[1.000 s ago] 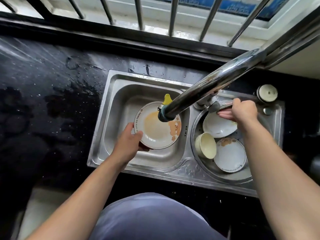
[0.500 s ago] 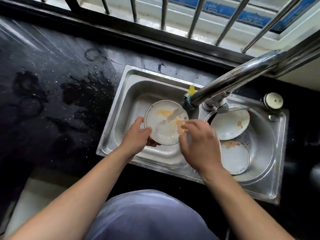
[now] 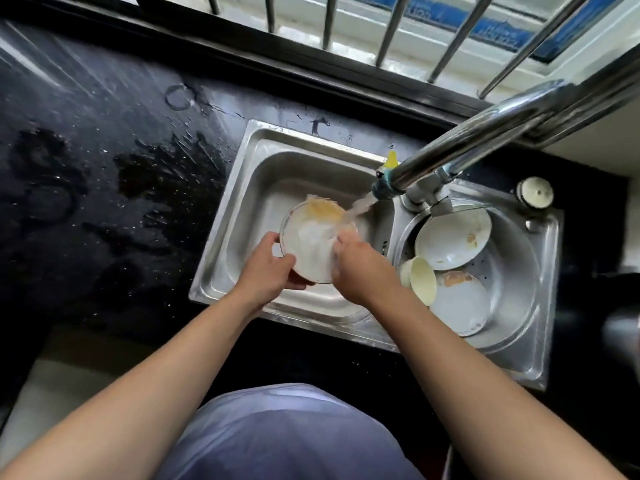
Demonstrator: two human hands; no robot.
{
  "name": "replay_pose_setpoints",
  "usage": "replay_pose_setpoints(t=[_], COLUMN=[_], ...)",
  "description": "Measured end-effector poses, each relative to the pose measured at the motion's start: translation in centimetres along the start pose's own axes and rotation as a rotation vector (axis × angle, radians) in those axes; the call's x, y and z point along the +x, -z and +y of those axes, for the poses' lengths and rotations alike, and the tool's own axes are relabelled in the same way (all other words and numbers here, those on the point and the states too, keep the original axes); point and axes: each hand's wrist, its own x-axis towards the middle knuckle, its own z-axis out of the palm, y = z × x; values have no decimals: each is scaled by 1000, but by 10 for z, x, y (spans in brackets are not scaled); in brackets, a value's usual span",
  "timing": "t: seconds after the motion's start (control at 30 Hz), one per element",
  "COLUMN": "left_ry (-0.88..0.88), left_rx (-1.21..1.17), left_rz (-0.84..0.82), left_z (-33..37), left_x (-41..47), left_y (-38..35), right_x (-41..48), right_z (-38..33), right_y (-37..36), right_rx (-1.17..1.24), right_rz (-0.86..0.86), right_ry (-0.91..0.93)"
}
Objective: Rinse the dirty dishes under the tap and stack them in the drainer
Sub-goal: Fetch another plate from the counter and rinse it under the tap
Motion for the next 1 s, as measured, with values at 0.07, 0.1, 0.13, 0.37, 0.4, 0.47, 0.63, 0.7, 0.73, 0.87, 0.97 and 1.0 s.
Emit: replay_pose_setpoints(t=[0.07, 0.1, 0.13, 0.37, 0.4, 0.47, 0.63, 0.7, 0.73, 0.87, 0.97, 1.0], left_ry=[4, -1, -10, -16, -16, -40, -20, -9, -10, -27, 5, 19], left_rx=[-25, -24, -11, -15, 0, 49, -46, -24, 6, 93, 1, -16], left_rz=[-26, -19, 9, 74, 48, 21, 150, 153, 131, 40, 90, 110], left_z=[-4, -3, -2, -1, -3, -6, 4, 6, 5, 1, 5, 5], left_x=[0, 0, 0, 8, 5, 1, 8, 9, 8, 0, 8, 12], left_y=[-7, -9, -9, -4, -9, -18, -7, -5, -9, -30, -22, -17], right_x=[13, 15, 16, -1, 7, 21, 3, 2, 6, 25, 15, 10], right_z=[-16, -27, -34, 3, 1, -13, -8, 6, 7, -12, -9, -2], right_y=[3, 5, 5, -16, -16, -13, -23, -26, -24, -11, -15, -18], right_rx=[-56, -2, 93, -113, -125, 53, 239, 118, 79, 250, 372, 325], right_rz=[1, -21, -56, 10, 19, 5, -102, -122, -107, -33, -102, -123], right_ry=[90, 169, 240, 74, 64, 106, 300, 214, 155, 136, 219, 213])
